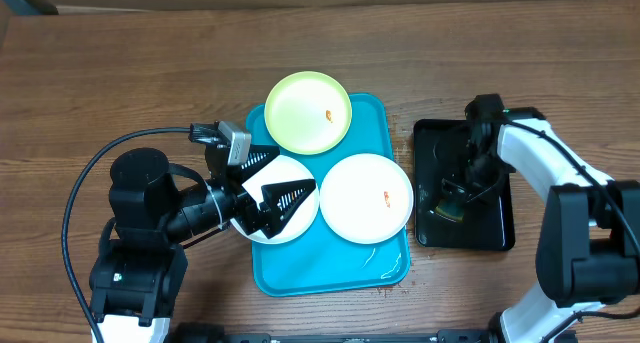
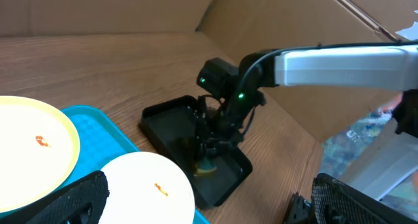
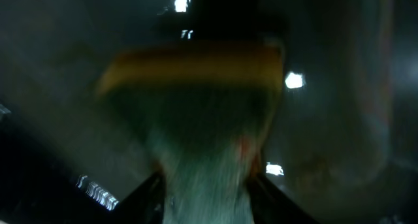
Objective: Clean dirty plates on tray and stack at the side
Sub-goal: 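Reach the right gripper into the black tray toward the sponge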
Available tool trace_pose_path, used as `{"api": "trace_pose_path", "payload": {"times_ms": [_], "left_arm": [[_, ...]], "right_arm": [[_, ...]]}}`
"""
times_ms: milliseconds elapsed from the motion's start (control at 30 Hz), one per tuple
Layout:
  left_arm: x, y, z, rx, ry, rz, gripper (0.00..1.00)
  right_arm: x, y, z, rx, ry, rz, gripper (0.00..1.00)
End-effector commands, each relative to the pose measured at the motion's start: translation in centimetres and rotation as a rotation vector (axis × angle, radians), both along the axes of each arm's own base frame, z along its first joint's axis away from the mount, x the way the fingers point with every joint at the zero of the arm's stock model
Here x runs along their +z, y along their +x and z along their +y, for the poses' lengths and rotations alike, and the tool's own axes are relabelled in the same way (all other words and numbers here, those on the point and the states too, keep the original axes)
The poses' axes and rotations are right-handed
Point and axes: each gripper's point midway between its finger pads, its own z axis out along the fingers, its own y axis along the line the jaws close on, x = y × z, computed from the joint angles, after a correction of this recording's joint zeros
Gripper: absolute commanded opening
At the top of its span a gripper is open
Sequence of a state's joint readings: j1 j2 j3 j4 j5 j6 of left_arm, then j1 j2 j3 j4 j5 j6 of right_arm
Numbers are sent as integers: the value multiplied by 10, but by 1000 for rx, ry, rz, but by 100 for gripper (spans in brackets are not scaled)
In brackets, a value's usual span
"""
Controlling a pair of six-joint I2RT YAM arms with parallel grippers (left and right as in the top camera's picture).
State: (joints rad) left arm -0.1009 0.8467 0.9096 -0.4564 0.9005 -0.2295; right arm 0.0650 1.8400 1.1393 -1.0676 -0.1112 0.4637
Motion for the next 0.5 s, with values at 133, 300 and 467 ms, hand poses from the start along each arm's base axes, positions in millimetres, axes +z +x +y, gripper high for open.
{"api": "trace_pose_path", "payload": {"times_ms": [133, 300, 467], "left_arm": [[11, -4, -2, -33, -2, -38, 100], [8, -1, -3, -33, -1, -24, 100], [2, 4, -3, -33, 1, 0, 100]], "right_arm": [[-14, 18, -5, 9, -12, -100, 4], [9, 21, 9, 138, 84, -115, 8], [21, 19, 4, 140, 56, -86, 49]]}}
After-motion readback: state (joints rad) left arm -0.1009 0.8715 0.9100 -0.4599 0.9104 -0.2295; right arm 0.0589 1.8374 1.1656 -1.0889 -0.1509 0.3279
